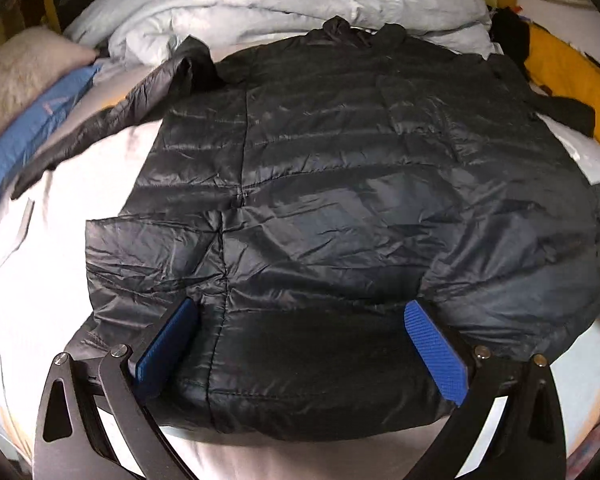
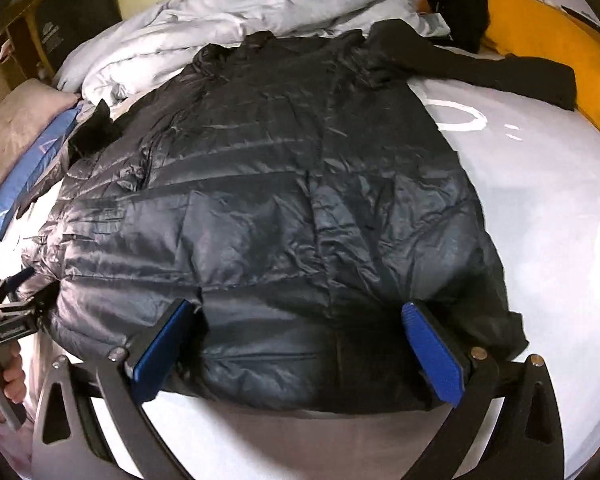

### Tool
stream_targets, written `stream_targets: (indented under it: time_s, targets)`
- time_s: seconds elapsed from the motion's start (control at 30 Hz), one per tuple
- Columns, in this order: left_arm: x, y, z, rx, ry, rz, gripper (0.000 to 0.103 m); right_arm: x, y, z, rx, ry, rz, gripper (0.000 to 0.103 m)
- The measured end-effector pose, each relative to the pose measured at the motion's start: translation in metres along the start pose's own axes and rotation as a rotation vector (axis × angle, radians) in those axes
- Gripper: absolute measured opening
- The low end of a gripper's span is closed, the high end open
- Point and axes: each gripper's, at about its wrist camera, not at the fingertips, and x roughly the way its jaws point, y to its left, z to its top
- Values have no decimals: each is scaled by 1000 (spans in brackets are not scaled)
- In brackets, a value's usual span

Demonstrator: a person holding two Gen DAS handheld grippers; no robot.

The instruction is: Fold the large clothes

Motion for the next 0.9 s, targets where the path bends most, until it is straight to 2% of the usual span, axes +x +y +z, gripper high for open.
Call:
stream_targets:
  time_s: [0.17,0.27,0.43,0.57,0.67,0.73,0.83,0.9]
  targets:
    - [-20,-1,-1,20,-60,6,103,-10,7,-7,-36,-16,-26,103]
    - [-42,-1,-1,52,-114,6,103,-28,6,-4,-63,-97,-32,103]
    - [-81,-12,-16,154,-213,32,103,-55,27,-9,-207,-224,-76,103]
    - [-85,-30,-23,251,-183,-31,103,-55,50,-21,-357,-203,-44,103]
    - [-81,-47,-30,327,-155,-22,103,-48,66,-34,-461,-203,-89,103]
    - [-77,-56,-32,362,-135,-31,103,-44,74,-39,-481,-220,-126,103]
    - [-67,-61,-35,389,-102,-11,103,-32,83,-47,-530,-169,-113,103]
    - [-59,-62,-37,397,-73,13,103,-26,89,-54,-582,-167,-145,103]
